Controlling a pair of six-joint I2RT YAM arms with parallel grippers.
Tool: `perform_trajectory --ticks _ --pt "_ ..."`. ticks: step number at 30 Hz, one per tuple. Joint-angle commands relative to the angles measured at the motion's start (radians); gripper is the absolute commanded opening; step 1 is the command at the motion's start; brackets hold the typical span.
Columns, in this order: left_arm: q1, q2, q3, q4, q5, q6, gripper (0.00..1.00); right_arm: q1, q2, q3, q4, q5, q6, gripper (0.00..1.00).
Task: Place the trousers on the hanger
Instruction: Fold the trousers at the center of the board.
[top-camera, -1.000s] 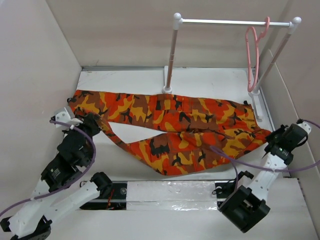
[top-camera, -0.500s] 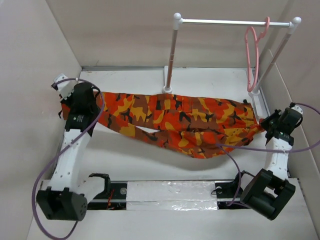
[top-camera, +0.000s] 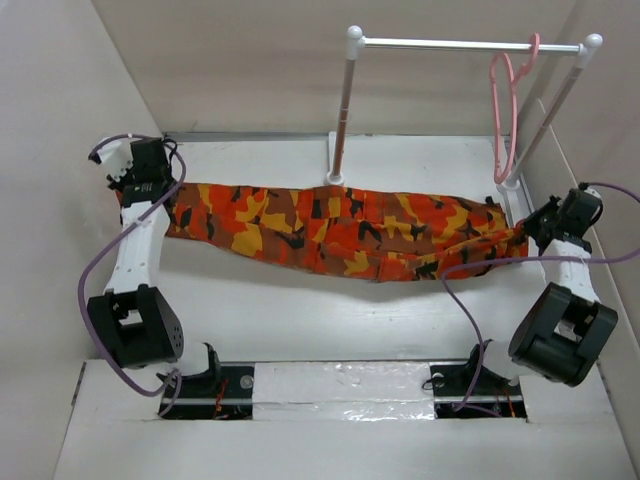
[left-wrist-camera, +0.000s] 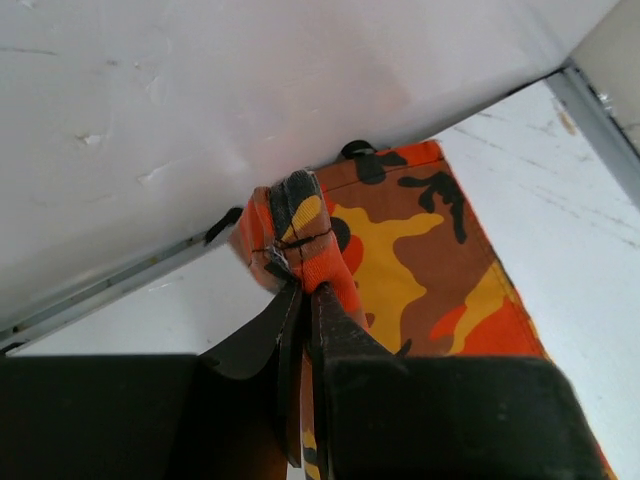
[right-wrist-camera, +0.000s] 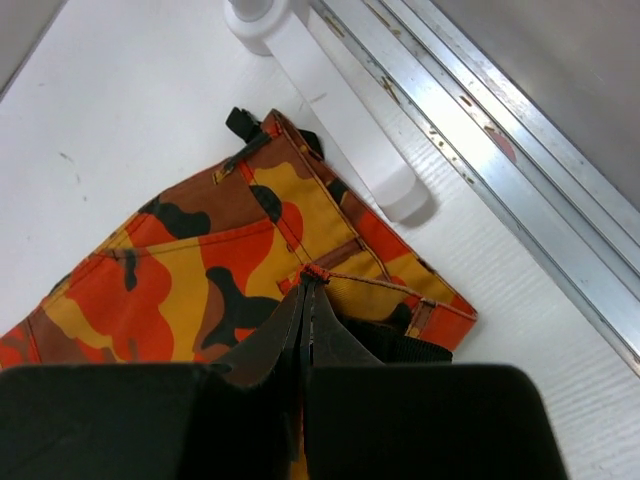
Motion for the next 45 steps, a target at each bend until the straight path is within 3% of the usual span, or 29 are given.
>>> perform_trajectory --ticks 1,3,8,13,29,30,31,33,34,35,37,38,45 --pt "0.087 -0.011 0.058 0.03 -0.033 -0.018 0.0 0.031 0.063 0.093 0.149 0.054 0.04 0.0" --pt "0.13 0.053 0.081 0.012 0.042 -0.029 0.0 0.043 0.126 0.136 0.157 0.059 0.042 0.0" --pt "0.13 0.182 0.149 -0.019 -0.013 -0.018 0.0 0.064 0.307 0.302 0.05 0.077 -0.007 0.0" --pt "0.13 0.299 0.264 -0.036 -0.031 -0.015 0.0 0.096 0.369 0.314 0.143 0.08 0.017 0.0" --pt "0.109 0.603 0.572 0.045 0.01 0.089 0.02 0.149 0.516 0.409 0.219 0.12 0.039 0.04" --pt "0.1 0.633 0.587 0.039 0.013 0.1 0.05 0.149 0.513 0.406 0.217 0.126 0.037 0.07" --pt "0.1 0.647 0.601 0.036 0.016 0.106 0.09 0.149 0.51 0.403 0.219 0.128 0.037 0.21" --pt "0.09 0.676 0.637 0.031 0.03 0.106 0.15 0.149 0.486 0.382 0.226 0.123 0.031 0.35" --pt "0.09 0.681 0.641 0.041 0.035 0.109 0.16 0.149 0.473 0.37 0.231 0.126 0.031 0.51" --pt "0.09 0.686 0.652 0.038 0.035 0.109 0.16 0.149 0.456 0.354 0.24 0.129 0.029 0.57" --pt "0.09 0.678 0.654 0.03 0.047 0.102 0.02 0.149 0.401 0.298 0.274 0.129 0.029 0.61" --pt "0.09 0.669 0.65 0.027 0.059 0.097 0.0 0.149 0.381 0.278 0.281 0.133 0.028 0.62" --pt "0.081 0.439 0.49 0.074 0.055 0.096 0.0 0.205 0.194 0.061 0.358 0.09 -0.012 0.79"
